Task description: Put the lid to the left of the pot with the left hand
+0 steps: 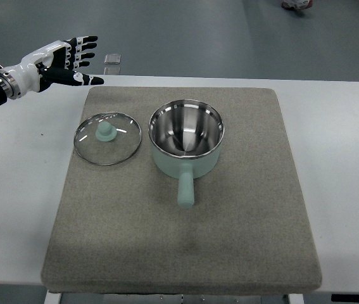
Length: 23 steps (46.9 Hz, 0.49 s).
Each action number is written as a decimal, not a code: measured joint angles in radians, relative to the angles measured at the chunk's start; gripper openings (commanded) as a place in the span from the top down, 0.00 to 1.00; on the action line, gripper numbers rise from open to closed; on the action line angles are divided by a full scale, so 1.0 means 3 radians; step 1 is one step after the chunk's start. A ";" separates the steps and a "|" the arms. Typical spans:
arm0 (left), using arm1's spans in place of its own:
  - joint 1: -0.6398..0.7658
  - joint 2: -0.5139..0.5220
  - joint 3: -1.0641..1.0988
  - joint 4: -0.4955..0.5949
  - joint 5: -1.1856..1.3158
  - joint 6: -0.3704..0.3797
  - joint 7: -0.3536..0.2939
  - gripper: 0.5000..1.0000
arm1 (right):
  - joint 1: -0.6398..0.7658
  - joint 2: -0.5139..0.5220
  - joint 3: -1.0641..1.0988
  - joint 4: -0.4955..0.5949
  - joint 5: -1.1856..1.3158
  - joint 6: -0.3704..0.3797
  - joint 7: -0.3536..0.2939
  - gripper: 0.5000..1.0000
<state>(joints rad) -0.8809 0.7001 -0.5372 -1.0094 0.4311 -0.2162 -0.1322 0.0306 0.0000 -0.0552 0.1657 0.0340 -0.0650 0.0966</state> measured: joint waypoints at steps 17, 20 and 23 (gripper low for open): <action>0.0146 -0.0145 -0.0035 0.0355 -0.0774 -0.0036 0.0002 0.01 | 0.0000 0.0000 0.0000 0.0000 0.0000 0.0002 0.0000 0.16; 0.0146 -0.0172 -0.0035 0.0430 -0.1047 -0.0081 0.0002 0.01 | 0.0000 0.0000 0.0000 0.0000 0.0000 0.0002 0.0000 0.16; 0.0146 -0.0175 -0.0036 0.0500 -0.1328 -0.0169 0.0001 0.01 | 0.0000 0.0000 0.0000 0.0000 0.0000 0.0002 0.0000 0.16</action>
<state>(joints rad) -0.8370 0.6476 -0.5481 -0.8593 0.0328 -0.2670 -0.1318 0.0307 0.0000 -0.0552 0.1657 0.0340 -0.0643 0.0967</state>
